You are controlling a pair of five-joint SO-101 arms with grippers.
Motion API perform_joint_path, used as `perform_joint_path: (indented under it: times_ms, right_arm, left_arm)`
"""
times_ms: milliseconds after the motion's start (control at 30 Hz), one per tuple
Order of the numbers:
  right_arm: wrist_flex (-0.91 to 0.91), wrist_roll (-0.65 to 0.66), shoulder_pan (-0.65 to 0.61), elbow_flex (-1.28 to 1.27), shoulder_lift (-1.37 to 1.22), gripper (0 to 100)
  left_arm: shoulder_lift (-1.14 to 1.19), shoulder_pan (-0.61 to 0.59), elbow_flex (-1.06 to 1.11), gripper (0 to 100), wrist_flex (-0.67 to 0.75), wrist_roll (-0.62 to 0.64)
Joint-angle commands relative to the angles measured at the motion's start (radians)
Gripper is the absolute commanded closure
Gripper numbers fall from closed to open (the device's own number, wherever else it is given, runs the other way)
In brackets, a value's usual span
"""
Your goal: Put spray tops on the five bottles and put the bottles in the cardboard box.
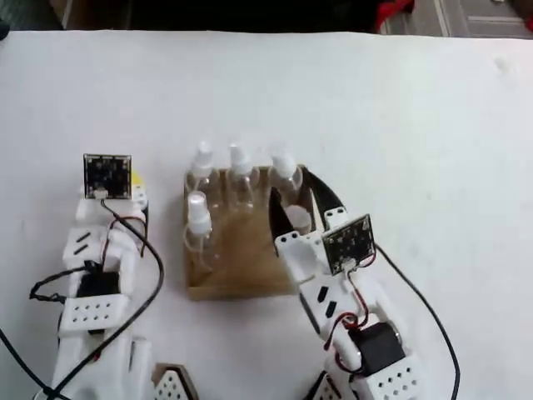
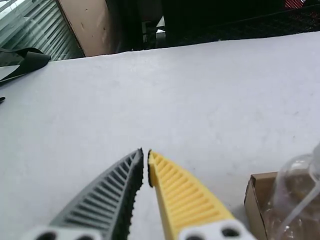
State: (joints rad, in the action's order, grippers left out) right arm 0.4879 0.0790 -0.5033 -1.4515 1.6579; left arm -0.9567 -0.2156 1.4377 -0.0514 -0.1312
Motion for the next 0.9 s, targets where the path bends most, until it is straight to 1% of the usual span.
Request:
perform_joint_path:
  times_ms: [0,100,267,500,600,700,767,800,867]
  right_arm:
    - [-0.004,-0.011,0.002,0.014,0.056,82.9]
    - [0.008,-0.011,0.007,0.014,0.147,82.7]
    - [0.082,-0.011,0.004,0.101,0.136,82.6]
    - [0.269,-0.011,0.008,0.42,0.137,82.6]
    - [0.318,-0.003,0.025,0.512,0.137,82.9]
    - [0.412,-0.002,0.113,0.62,0.137,83.0]
    - [0.455,0.0,0.191,0.694,0.139,84.1]
    - [0.476,0.0,0.236,0.729,0.139,86.6]
    - [0.518,0.002,0.321,0.796,0.142,94.8]
  left_arm:
    - [-0.005,0.008,-0.014,98,0.028,-0.006]
    - [-0.005,0.01,-0.014,98,0.028,-0.006]
    - [-0.005,0.01,-0.014,98,0.028,-0.006]
    - [-0.005,0.004,-0.017,98,0.029,-0.006]
    - [-0.007,-0.045,-0.041,98,0.028,0.005]
    - [-0.01,-0.11,-0.06,98,0.017,0.095]
    - [-0.042,-0.171,-0.109,98,-0.051,0.153]
    - [-0.071,-0.197,-0.146,98,-0.118,0.173]
    - [-0.15,-0.22,-0.233,98,-0.296,0.189]
